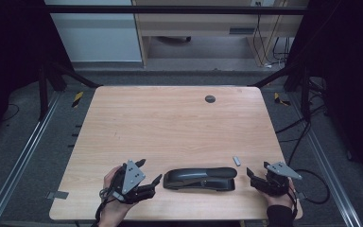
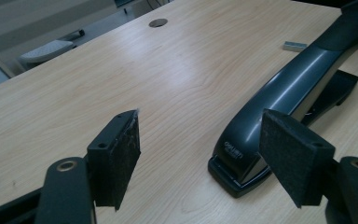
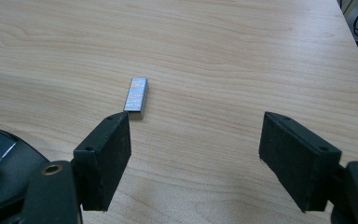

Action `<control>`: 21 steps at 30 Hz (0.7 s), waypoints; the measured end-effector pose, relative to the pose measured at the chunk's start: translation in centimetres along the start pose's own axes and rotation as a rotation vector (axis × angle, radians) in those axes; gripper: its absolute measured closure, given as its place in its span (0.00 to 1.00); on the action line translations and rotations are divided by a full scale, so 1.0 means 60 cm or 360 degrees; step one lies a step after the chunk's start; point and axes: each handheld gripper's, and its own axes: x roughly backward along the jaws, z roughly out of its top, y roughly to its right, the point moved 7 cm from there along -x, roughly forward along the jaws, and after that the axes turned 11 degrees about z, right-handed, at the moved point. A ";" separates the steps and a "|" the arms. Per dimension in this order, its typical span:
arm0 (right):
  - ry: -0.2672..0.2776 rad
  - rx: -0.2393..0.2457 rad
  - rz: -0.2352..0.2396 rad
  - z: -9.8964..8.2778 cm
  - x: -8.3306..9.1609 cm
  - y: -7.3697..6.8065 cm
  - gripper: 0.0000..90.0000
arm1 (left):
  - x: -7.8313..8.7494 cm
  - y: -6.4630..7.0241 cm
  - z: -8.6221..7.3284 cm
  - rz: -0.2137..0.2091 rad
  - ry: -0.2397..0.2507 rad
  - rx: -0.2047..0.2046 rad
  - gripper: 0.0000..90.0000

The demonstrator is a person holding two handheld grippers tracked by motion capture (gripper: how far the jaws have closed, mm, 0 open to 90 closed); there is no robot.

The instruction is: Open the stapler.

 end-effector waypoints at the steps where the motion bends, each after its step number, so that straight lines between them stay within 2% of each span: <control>1: 0.0001 0.0000 -0.0001 0.000 0.000 0.000 0.28 | 0.000 0.005 0.004 -0.0012 0.0004 -0.0008 0.32; 5: 0.0000 0.0008 -0.0001 0.000 0.000 -0.001 0.28 | 0.002 0.020 0.016 -0.0037 0.0015 -0.0025 0.32; 7: 0.0001 0.0005 -0.0003 0.000 0.000 0.000 0.28 | 0.002 0.027 0.023 -0.0048 0.0024 -0.0050 0.32; 9: 0.0001 0.0004 -0.0005 0.000 0.000 0.000 0.28 | 0.000 0.033 0.029 -0.0057 0.0025 -0.0103 0.32; 21: -0.0001 -0.0002 -0.0004 -0.001 0.001 0.000 0.28 | -0.010 0.085 0.061 -0.0102 0.0040 -0.0216 0.31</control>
